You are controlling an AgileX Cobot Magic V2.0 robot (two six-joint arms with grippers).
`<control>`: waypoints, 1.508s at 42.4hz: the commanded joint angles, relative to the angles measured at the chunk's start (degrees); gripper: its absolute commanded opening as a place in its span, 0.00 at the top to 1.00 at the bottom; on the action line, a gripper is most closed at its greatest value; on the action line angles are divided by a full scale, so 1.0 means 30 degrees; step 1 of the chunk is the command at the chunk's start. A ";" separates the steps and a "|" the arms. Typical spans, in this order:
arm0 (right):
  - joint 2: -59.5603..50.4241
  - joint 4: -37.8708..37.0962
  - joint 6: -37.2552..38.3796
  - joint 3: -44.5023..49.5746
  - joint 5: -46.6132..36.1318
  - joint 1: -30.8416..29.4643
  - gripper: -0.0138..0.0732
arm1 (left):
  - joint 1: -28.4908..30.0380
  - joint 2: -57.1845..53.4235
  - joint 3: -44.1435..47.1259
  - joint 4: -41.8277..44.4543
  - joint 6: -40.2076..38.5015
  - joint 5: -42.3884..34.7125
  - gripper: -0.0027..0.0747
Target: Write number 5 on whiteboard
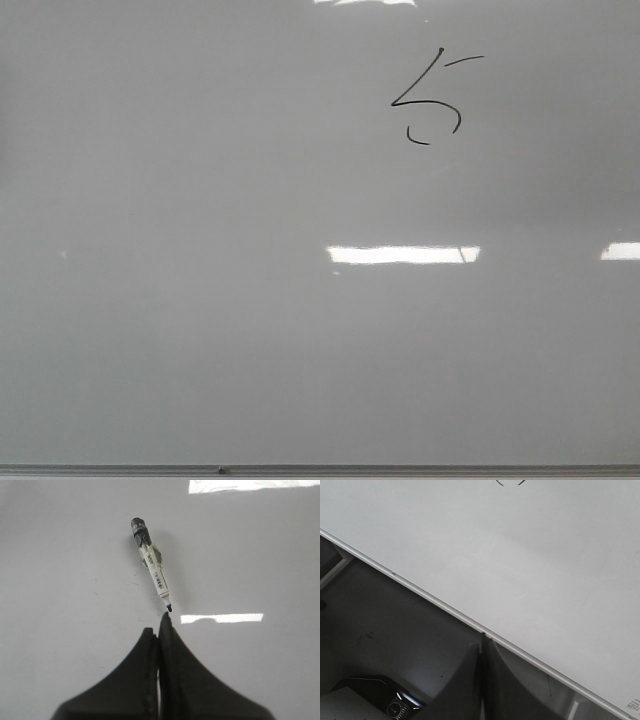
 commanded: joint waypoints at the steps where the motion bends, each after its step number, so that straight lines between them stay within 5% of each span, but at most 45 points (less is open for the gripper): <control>1: 0.0099 -0.0576 0.0005 -0.0565 -0.1057 -0.0132 0.92 | 0.0030 -0.0317 0.0098 -0.0181 -0.0045 -0.1609 0.99; 23: -0.0140 -0.0724 -0.0190 -0.0529 -0.0700 -0.0455 0.92 | 0.0030 -0.0284 0.0098 -0.0181 -0.0045 -0.1609 0.99; 40: -0.3550 -0.0814 -0.0190 0.0973 -0.1978 -0.5008 0.92 | 0.0030 -0.0284 0.0098 -0.0181 -0.0045 -0.1609 0.99; 46: -0.4991 -0.0075 -0.1053 0.2205 -0.4041 -0.6925 0.92 | 0.0030 -0.0284 0.0098 -0.0181 -0.0045 -0.1609 0.99; 55: -0.6812 0.3335 -0.6836 0.5481 -0.8261 -1.0238 0.92 | 0.0030 -0.0284 0.0098 -0.0181 -0.0045 -0.1609 0.99; 64: -0.7772 0.4929 -0.7044 0.9298 -1.4330 -1.3651 0.92 | 0.0030 -0.0284 0.0098 -0.0181 -0.0045 -0.1609 0.99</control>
